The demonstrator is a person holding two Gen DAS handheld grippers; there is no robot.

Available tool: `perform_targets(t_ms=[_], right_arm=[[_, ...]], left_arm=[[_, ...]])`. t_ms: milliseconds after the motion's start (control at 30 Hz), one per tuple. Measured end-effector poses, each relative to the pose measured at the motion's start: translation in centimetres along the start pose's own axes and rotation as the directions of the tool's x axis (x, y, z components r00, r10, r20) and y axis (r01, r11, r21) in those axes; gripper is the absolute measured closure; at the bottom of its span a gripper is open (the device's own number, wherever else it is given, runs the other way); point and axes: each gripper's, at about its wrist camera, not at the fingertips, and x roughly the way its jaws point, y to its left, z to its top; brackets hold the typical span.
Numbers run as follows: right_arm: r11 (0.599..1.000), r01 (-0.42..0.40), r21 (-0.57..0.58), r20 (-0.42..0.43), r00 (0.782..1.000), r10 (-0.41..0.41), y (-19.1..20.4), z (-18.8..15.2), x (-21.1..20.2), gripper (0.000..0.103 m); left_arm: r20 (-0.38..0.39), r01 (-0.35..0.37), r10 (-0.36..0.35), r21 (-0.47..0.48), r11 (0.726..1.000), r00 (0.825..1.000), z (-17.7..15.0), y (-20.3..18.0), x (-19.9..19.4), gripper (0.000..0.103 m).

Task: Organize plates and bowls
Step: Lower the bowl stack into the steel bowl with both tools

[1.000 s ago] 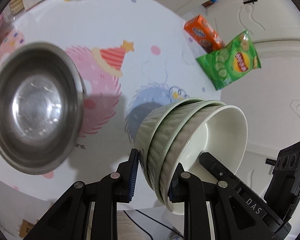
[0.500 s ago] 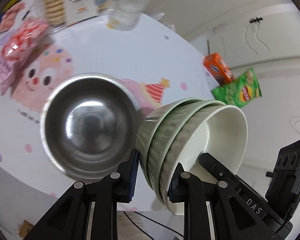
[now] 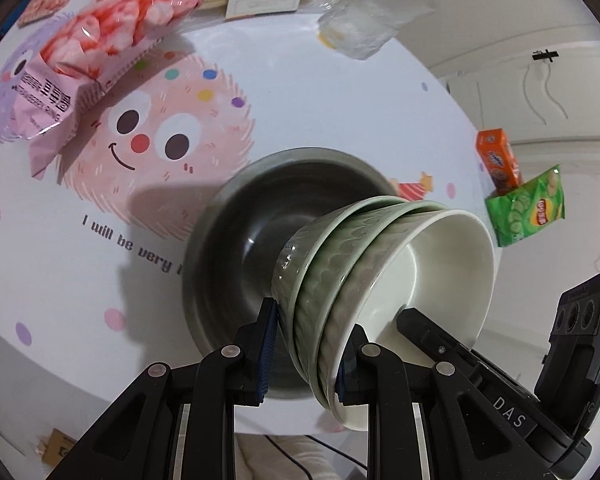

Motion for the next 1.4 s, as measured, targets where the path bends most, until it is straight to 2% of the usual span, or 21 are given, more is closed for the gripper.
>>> perform_targets(t_ms=[233, 567, 767, 800, 833, 867, 900, 933, 1033, 1100, 1233, 1400], right_arm=[[0.999, 0.033, 0.022, -0.03, 0.999, -0.033, 0.0, 0.2, 2.8, 0.08], [0.998, 0.064, 0.029, -0.025, 0.998, -0.063, 0.2, 0.1, 3.8, 0.079], [0.998, 0.053, 0.039, -0.013, 0.999, -0.053, 0.5, 0.1, 3.6, 0.071], [0.998, 0.054, 0.031, -0.006, 0.999, -0.053, 0.7, 0.1, 3.3, 0.069], [0.998, 0.052, 0.023, 0.0, 0.999, -0.052, 0.8, 0.1, 3.0, 0.067], [0.998, 0.053, 0.02, 0.003, 0.999, -0.053, 0.8, 0.1, 2.7, 0.061], [0.999, 0.053, 0.014, 0.018, 0.998, -0.053, 0.9, 0.1, 1.9, 0.058], [0.999, 0.052, 0.009, 0.028, 0.998, -0.053, 0.9, 0.1, 1.5, 0.058], [0.998, 0.057, -0.012, 0.077, 0.996, -0.056, 0.7, -0.1, -0.8, 0.054], [0.999, 0.037, -0.01, 0.111, 0.993, -0.036, 0.1, -0.3, -2.5, 0.045], [0.999, 0.037, 0.018, 0.146, 0.988, -0.04, -1.9, -0.1, -3.7, 0.04], [0.997, 0.032, 0.072, 0.103, 0.994, -0.039, -4.4, -0.1, -2.0, 0.039]], left_arm=[[-0.033, 0.002, -0.002, 0.013, 1.0, 0.999, 0.8, 1.2, 2.0, 0.08], [-0.042, 0.016, -0.015, 0.027, 1.0, 0.999, 1.8, 1.7, 2.9, 0.081], [-0.023, 0.01, -0.009, 0.056, 0.998, 1.0, 1.5, 1.5, 2.4, 0.077], [-0.016, 0.011, -0.01, 0.072, 0.997, 1.0, 1.4, 1.2, 2.1, 0.075], [-0.006, 0.019, -0.019, 0.083, 0.996, 1.0, 1.3, 1.1, 1.6, 0.068], [0.007, 0.027, -0.027, 0.088, 0.996, 1.0, 1.3, 1.0, 1.0, 0.056], [0.025, 0.034, -0.037, 0.092, 0.995, 0.999, 1.3, 1.0, 0.3, 0.049], [0.044, 0.042, -0.047, 0.097, 0.994, 0.998, 1.3, 1.1, -0.6, 0.039], [0.094, 0.053, -0.065, 0.126, 0.991, 0.993, 1.4, 1.1, -3.1, 0.021], [0.137, 0.052, -0.074, 0.156, 0.986, 0.988, 1.5, 1.3, -4.9, 0.018], [0.165, -0.012, -0.018, 0.174, 0.985, 0.986, 2.1, 2.9, -6.0, 0.008], [0.114, 0.01, -0.018, 0.075, 0.997, 0.993, 2.5, 6.7, -3.9, 0.005]])
